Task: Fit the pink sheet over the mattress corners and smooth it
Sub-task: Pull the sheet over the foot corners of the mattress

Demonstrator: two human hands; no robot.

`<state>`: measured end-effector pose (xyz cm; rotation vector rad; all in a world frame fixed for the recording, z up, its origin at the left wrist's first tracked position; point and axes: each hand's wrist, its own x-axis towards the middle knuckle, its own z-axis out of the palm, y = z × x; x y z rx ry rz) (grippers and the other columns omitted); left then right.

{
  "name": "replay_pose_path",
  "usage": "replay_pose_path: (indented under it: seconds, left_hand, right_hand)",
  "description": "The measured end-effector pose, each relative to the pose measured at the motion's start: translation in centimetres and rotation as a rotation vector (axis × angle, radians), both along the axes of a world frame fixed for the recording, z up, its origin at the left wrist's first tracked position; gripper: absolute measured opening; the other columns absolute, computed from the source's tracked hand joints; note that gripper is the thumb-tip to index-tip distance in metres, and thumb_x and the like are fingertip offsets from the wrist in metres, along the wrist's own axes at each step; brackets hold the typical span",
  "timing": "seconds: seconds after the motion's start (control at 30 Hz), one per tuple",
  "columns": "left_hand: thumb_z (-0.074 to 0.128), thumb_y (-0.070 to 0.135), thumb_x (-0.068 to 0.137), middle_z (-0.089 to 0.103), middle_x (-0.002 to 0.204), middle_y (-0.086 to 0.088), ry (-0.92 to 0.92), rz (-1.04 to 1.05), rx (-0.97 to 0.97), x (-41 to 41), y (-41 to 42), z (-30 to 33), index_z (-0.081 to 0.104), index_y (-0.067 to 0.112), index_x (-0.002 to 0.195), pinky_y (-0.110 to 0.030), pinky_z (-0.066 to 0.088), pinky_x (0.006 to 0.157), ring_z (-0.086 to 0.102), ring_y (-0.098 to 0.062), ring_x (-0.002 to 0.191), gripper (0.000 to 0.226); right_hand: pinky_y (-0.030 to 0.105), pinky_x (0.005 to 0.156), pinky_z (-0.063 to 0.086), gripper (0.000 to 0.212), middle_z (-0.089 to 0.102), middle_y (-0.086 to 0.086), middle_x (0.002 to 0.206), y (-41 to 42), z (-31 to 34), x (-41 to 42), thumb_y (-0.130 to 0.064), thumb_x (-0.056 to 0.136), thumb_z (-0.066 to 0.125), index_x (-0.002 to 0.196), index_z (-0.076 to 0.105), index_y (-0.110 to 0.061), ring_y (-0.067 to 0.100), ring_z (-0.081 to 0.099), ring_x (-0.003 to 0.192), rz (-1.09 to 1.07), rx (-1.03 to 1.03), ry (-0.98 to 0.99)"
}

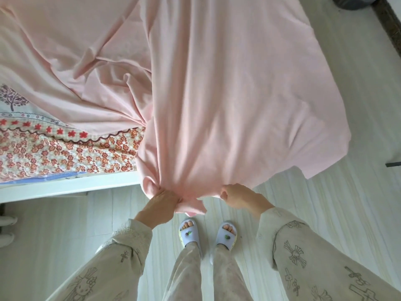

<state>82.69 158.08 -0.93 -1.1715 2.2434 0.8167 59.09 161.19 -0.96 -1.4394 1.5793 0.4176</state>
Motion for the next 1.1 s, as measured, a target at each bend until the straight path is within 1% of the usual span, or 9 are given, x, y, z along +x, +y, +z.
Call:
replay_pose_path:
  seconds: [0.13, 0.3, 0.47, 0.63, 0.73, 0.8, 0.93, 1.03, 1.1]
  left_hand:
    - [0.043, 0.011, 0.095, 0.041, 0.146, 0.001, -0.002, 0.111, 0.301, 0.9, 0.8, 0.3, 0.044, 0.021, 0.136, -0.027, 0.028, 0.113, 0.039, -0.016, 0.134, 0.042]
    - [0.038, 0.006, 0.094, 0.054, 0.133, -0.004, 0.12, 0.349, 0.06, 2.8, -3.0, 1.0, 0.057, 0.016, 0.121, -0.035, 0.044, 0.101, 0.053, -0.021, 0.12, 0.034]
    - [0.041, -0.001, 0.091, 0.059, 0.125, -0.007, 0.202, 0.388, -0.22, 6.0, -9.3, 1.8, 0.062, 0.011, 0.113, -0.034, 0.051, 0.089, 0.057, -0.023, 0.112, 0.033]
    - [0.044, -0.006, 0.084, 0.048, 0.136, -0.013, 0.19, 0.32, -0.344, 9.8, -19.3, -0.8, 0.056, 0.009, 0.121, -0.049, 0.044, 0.099, 0.044, -0.031, 0.126, 0.042]
    - [0.045, -0.005, 0.083, 0.013, 0.157, -0.009, 0.135, 0.215, -0.34, 10.3, -23.8, -2.9, 0.03, 0.021, 0.142, -0.049, 0.026, 0.115, 0.013, -0.03, 0.144, 0.066]
    - [0.054, -0.001, 0.079, 0.005, 0.158, -0.009, 0.117, 0.07, -0.395, 10.3, -26.8, -5.0, 0.016, 0.027, 0.145, -0.053, 0.014, 0.117, 0.004, -0.03, 0.146, 0.081]
    - [0.073, 0.022, 0.072, 0.026, 0.154, -0.009, 0.05, -0.163, -0.438, 9.7, -31.2, -8.2, 0.031, 0.026, 0.142, -0.064, 0.008, 0.107, 0.021, -0.035, 0.142, 0.082]
    - [0.069, 0.002, 0.066, 0.055, 0.128, -0.005, 0.05, -0.081, -0.467, 9.1, -33.0, -8.5, 0.056, 0.019, 0.118, -0.066, 0.024, 0.105, 0.045, -0.028, 0.128, 0.056]
    - [0.063, -0.005, 0.066, 0.066, 0.109, -0.003, 0.201, -0.017, -0.462, 9.4, -33.4, -8.7, 0.064, 0.014, 0.102, -0.061, 0.034, 0.103, 0.056, -0.026, 0.115, 0.041]
  right_hand:
    - [0.036, 0.087, 0.043, 0.035, 0.059, 0.012, 0.122, -0.9, -0.5, 0.5, -0.025, 0.099, 0.03, 0.123, 0.051, -0.01, 0.029, 0.055, 0.11, -0.04, 0.037, -0.002]
    - [0.035, 0.088, 0.042, 0.032, 0.062, 0.011, 0.12, -4.3, 0.7, 3.2, -0.028, 0.098, 0.034, 0.119, 0.053, -0.012, 0.03, 0.055, 0.11, -0.088, -0.085, -0.057]
    - [0.034, 0.091, 0.045, 0.029, 0.062, 0.01, 0.123, -9.0, 2.0, 7.6, -0.027, 0.098, 0.038, 0.121, 0.052, -0.014, 0.03, 0.057, 0.11, -0.127, -0.194, -0.122]
    - [0.037, 0.1, 0.042, 0.03, 0.062, 0.009, 0.126, -16.8, 1.4, 13.7, -0.018, 0.097, 0.042, 0.124, 0.052, -0.011, 0.027, 0.056, 0.119, -0.28, -0.333, -0.207]
    - [0.031, 0.105, 0.039, 0.03, 0.06, 0.007, 0.128, -20.5, 0.6, 17.8, -0.011, 0.097, 0.041, 0.124, 0.054, -0.009, 0.022, 0.055, 0.12, -0.342, -0.417, -0.262]
    - [0.03, 0.105, 0.038, 0.03, 0.06, 0.007, 0.127, -22.8, -0.3, 20.1, -0.009, 0.097, 0.041, 0.122, 0.056, -0.01, 0.021, 0.055, 0.119, -0.345, -0.457, -0.285]
    - [0.031, 0.107, 0.037, 0.03, 0.056, 0.007, 0.129, -24.5, -2.8, 21.0, -0.007, 0.095, 0.043, 0.123, 0.054, -0.009, 0.021, 0.049, 0.124, -0.434, -0.443, -0.212]
    - [0.035, 0.108, 0.037, 0.034, 0.057, 0.009, 0.127, -24.3, -4.1, 20.6, -0.003, 0.091, 0.049, 0.124, 0.052, -0.007, 0.025, 0.048, 0.125, -0.506, -0.45, -0.137]
    - [0.036, 0.107, 0.039, 0.038, 0.057, 0.008, 0.127, -24.4, -4.4, 20.5, -0.005, 0.088, 0.055, 0.125, 0.05, -0.009, 0.025, 0.048, 0.124, -0.524, -0.468, -0.059]
